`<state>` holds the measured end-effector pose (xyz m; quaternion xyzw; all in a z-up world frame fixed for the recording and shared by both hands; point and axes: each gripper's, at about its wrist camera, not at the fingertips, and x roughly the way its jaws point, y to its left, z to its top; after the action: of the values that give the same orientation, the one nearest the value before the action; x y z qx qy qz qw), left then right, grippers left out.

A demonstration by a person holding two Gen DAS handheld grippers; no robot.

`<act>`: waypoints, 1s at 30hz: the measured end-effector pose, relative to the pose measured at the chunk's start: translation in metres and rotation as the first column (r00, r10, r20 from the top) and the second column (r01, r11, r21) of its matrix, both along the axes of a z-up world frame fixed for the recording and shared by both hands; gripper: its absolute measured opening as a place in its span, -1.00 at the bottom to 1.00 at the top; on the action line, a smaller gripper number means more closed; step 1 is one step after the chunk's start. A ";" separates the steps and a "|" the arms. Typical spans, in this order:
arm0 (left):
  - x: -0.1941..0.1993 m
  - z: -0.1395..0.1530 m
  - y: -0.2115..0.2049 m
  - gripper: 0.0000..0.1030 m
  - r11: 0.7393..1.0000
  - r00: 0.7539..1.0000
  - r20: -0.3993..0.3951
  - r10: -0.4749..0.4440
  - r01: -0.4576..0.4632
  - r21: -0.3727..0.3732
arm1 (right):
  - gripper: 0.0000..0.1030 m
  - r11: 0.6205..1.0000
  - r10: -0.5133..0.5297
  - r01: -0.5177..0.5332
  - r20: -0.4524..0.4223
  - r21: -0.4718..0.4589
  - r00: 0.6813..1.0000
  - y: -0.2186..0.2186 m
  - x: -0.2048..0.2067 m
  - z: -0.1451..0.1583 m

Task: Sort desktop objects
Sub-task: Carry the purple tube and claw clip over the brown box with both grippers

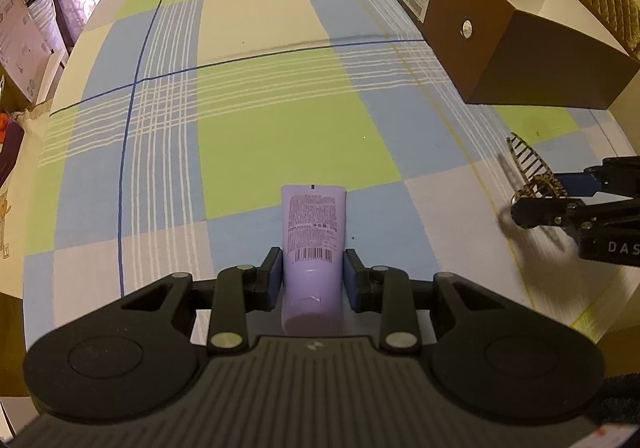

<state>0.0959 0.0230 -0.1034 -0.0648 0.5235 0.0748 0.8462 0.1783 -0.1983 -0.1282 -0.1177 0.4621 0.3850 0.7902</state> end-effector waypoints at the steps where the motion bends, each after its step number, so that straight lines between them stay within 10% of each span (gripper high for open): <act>1: 0.000 -0.002 0.000 -0.48 1.000 1.000 -0.007 0.000 0.000 -0.004 | -0.24 1.000 -0.002 0.002 0.000 -0.001 1.000 -0.001 0.000 0.000; 30: 0.001 0.000 -0.015 -0.45 0.999 0.998 -0.024 -0.052 0.052 0.006 | -0.24 0.999 -0.032 0.032 -0.004 0.005 0.999 -0.017 0.005 0.003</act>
<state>0.0969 0.0080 -0.1037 -0.0474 0.5349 0.0552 0.8418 0.1835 -0.2152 -0.1249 -0.1075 0.4644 0.3739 0.7956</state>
